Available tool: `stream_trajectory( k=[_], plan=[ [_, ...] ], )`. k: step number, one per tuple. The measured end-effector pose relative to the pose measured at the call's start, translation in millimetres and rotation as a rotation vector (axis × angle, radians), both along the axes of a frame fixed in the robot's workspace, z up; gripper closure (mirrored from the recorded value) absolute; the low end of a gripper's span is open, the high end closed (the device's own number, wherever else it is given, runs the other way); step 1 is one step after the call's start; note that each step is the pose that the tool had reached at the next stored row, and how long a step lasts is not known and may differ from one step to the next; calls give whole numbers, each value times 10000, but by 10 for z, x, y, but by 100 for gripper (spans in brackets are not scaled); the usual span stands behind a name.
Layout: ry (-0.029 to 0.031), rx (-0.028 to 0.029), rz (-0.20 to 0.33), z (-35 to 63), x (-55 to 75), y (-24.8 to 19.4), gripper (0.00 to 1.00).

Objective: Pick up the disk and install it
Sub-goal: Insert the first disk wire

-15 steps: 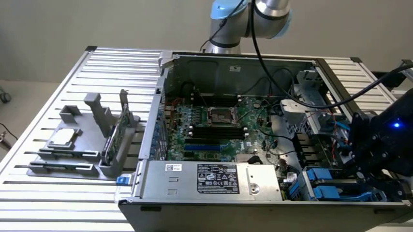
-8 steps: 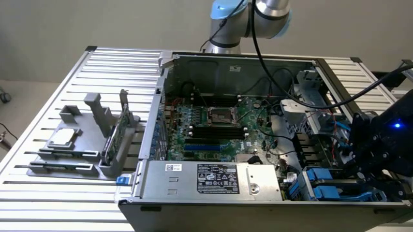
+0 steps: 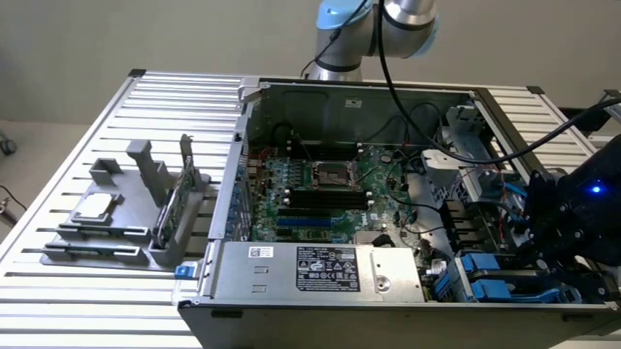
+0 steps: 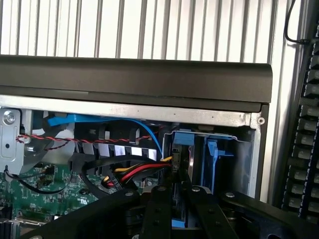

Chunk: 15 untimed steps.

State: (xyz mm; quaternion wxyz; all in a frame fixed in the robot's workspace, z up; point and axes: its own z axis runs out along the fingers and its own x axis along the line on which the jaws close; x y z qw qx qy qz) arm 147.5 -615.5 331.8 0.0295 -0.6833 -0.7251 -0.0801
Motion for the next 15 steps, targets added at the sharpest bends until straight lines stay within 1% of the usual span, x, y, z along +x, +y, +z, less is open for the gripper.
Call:
stream_trajectory(
  k=[1,2,3,4,7,10,12,15],
  plan=[
    [0,1,0,9,0,0,81],
    [1,0,1,20,-1,0,75],
    [1,0,0,35,-2,0,75],
    [2,0,-1,51,-4,0,68],
    [1,-1,0,107,-12,0,68],
    [2,2,0,138,-54,1,68],
    [1,2,0,154,-111,0,68],
    [1,1,0,165,-232,0,68]
  ],
)
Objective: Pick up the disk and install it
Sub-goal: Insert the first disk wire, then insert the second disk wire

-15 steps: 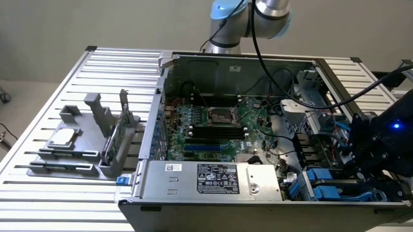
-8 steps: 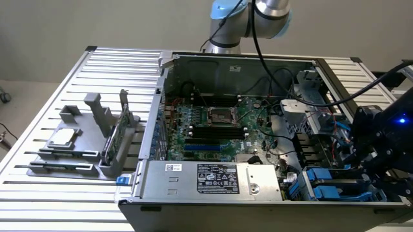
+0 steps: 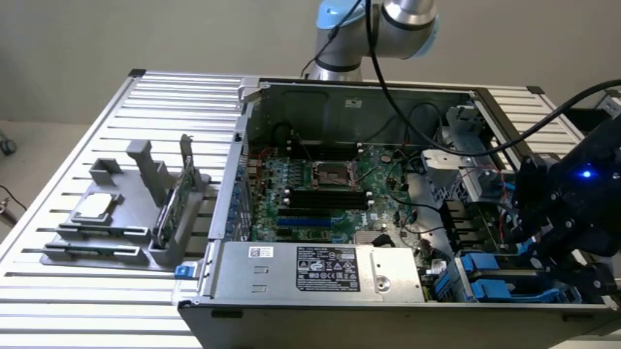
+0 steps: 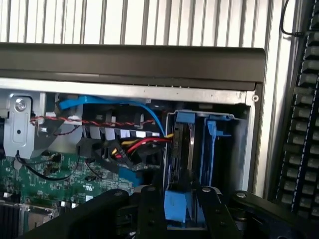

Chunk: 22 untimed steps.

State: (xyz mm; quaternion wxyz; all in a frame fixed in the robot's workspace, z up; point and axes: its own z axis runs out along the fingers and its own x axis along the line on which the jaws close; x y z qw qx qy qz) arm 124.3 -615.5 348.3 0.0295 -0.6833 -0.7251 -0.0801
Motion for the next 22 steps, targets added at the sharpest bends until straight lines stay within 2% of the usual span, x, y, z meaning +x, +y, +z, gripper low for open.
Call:
stream_trajectory(
  k=[4,8,22],
  plan=[
    [0,2,-1,9,-87,28,68],
    [1,0,0,13,-116,59,68],
    [0,0,0,12,-117,61,68]
  ],
)
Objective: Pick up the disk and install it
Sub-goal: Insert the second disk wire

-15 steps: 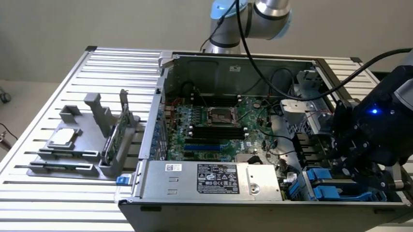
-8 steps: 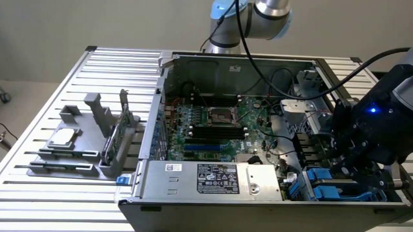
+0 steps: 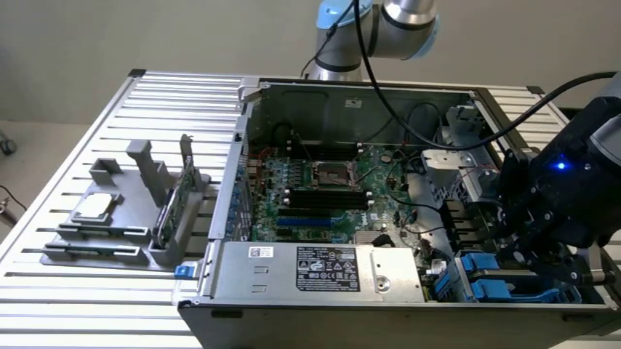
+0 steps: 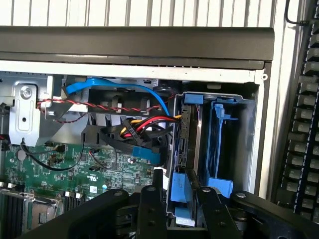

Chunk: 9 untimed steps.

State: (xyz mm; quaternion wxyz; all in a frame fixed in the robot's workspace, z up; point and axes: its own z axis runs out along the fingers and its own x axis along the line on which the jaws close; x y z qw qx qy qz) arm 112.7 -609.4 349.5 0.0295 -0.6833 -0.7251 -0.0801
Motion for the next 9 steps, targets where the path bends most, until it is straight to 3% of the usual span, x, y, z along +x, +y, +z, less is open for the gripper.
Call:
stream_trajectory(
  k=[3,6,9],
  plan=[
    [-3,-4,0,19,0,7,68],
    [-4,-26,0,101,0,19,68],
    [-5,-138,0,199,0,51,68]
  ],
)
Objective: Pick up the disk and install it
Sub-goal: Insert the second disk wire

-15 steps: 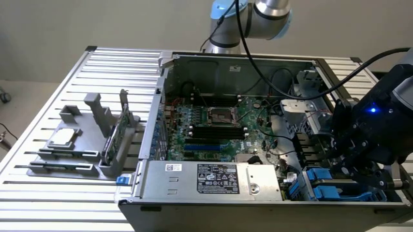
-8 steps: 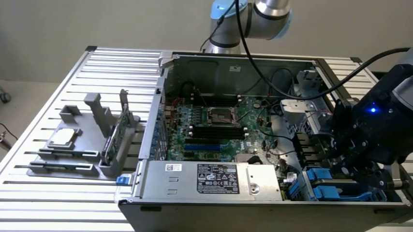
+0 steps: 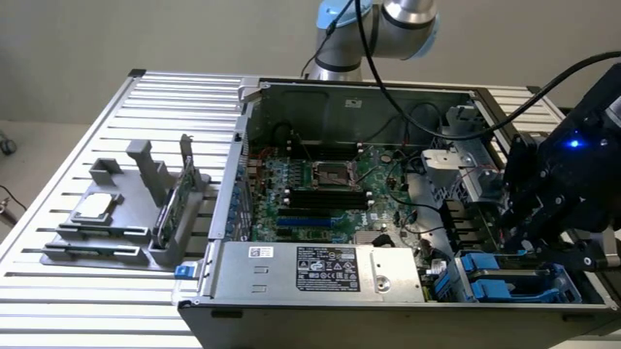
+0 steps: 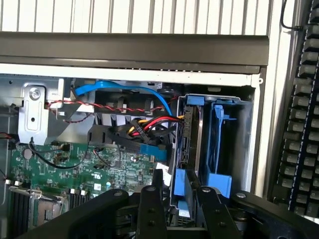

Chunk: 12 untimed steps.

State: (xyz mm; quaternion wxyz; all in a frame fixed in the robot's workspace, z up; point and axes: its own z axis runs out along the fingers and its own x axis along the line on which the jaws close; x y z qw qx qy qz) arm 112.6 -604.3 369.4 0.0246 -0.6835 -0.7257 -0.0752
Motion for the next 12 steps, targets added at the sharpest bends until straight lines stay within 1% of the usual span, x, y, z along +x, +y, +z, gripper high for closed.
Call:
stream_trajectory(
  k=[2,6,8,10,12],
  plan=[
    [0,-105,0,44,0,23,68],
    [0,-388,-14,79,14,71,68],
    [0,-504,-25,83,29,98,68],
    [-1,-597,-34,86,44,131,68],
    [-1,-667,-39,86,66,168,68]
  ],
)
